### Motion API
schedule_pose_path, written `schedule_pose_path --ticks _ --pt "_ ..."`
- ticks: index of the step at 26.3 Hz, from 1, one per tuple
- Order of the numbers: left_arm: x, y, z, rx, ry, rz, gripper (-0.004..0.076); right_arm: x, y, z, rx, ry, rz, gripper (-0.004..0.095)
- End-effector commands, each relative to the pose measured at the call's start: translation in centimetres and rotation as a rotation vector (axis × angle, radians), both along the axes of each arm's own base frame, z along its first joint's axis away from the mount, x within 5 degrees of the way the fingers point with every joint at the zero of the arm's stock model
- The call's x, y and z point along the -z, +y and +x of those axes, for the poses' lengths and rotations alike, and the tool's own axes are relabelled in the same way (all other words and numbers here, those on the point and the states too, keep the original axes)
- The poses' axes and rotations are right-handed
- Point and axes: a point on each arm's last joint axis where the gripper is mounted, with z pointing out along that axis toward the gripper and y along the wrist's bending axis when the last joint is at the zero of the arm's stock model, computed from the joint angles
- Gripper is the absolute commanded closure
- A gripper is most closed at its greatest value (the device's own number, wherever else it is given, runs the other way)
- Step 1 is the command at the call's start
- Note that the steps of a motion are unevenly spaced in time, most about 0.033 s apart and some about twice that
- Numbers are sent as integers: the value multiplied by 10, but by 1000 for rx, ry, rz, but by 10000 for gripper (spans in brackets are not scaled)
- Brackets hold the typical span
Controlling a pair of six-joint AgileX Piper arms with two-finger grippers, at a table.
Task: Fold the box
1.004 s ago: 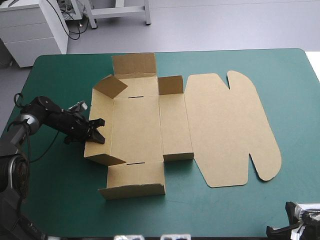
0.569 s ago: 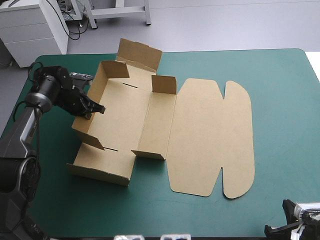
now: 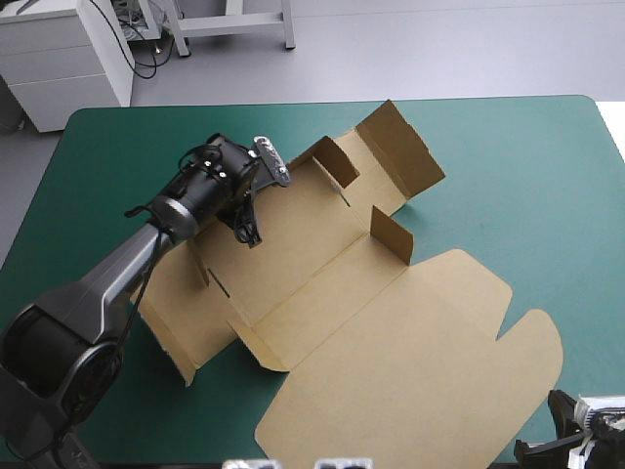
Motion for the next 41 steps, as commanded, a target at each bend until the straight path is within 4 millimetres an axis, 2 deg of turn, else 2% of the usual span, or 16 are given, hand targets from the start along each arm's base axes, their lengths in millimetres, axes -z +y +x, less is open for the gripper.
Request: schedule_pose_path --ticks 1,4,7,13,20,26,35,41 --pt "-35 -15 -14 124 -180 96 731 -10 1 -3 -3 -100 24 922" --pt "-48 -45 -22 309 -363 233 731 -10 2 -3 -7 -100 30 922" --pt "-61 -62 -27 399 -514 324 731 -10 2 -3 -7 -100 30 922" --pt "-59 -81 -37 448 -568 283 731 -8 2 -2 -7 -91 30 922" --pt "-32 -85 -50 489 -592 245 731 -8 2 -2 5 -87 55 922" --pt "-20 -85 -68 507 -761 280 731 -9 2 3 10 -66 60 921" --pt "-6 -101 -93 611 -804 274 731 -15 5 31 9 7 77 921" --pt "6 -89 -108 667 -804 219 731 -16 5 51 10 57 72 921"
